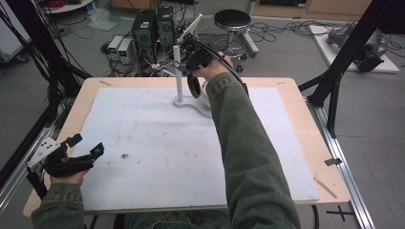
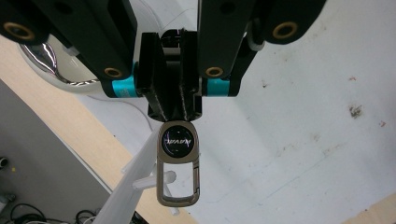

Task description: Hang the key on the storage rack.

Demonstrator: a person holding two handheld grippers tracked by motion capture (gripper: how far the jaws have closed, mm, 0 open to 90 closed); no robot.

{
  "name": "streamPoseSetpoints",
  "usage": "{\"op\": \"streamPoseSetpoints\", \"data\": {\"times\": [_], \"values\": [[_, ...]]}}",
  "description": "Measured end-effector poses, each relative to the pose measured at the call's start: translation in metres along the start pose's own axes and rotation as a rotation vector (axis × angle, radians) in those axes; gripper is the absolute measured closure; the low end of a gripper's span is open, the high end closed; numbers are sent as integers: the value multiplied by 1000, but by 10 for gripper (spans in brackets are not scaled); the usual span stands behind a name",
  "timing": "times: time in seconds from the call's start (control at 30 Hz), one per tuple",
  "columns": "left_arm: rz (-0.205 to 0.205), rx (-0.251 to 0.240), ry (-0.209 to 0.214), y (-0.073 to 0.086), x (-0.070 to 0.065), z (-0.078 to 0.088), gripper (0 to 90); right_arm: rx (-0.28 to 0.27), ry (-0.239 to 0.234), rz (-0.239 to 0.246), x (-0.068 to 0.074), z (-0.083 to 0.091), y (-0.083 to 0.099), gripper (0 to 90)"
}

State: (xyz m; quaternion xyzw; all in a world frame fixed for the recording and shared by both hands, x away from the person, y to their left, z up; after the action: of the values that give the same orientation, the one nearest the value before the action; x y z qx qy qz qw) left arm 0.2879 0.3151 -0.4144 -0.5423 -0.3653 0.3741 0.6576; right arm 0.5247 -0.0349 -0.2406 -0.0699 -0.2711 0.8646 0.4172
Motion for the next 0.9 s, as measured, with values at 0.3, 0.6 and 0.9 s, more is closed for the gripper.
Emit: {"op": "streamPoseSetpoints", "data": {"times": [0.3, 0.6, 0.9], "values": [[0, 1, 1, 0, 1, 1, 17, 16, 20, -36, -3, -12, -2, 822], [0, 1, 0, 1, 1, 1, 17, 23, 32, -30, -2, -22, -4, 816], [4, 2, 0, 1, 2, 0, 17, 25, 42, -44, -6, -27, -1, 808]]}}
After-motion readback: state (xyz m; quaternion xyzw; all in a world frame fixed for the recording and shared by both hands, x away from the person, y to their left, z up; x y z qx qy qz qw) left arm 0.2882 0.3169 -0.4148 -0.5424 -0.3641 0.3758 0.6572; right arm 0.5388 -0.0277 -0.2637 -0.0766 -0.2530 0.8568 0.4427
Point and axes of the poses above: each handheld gripper's, and its own axes: z roughly backward along the jaws, y roughly out of its underside, x roughly to its left, the point moved 3 cm from there along -z, roughly forward along the jaws, and after that the axes turned 15 degrees about -z, right-handed, at the moved point
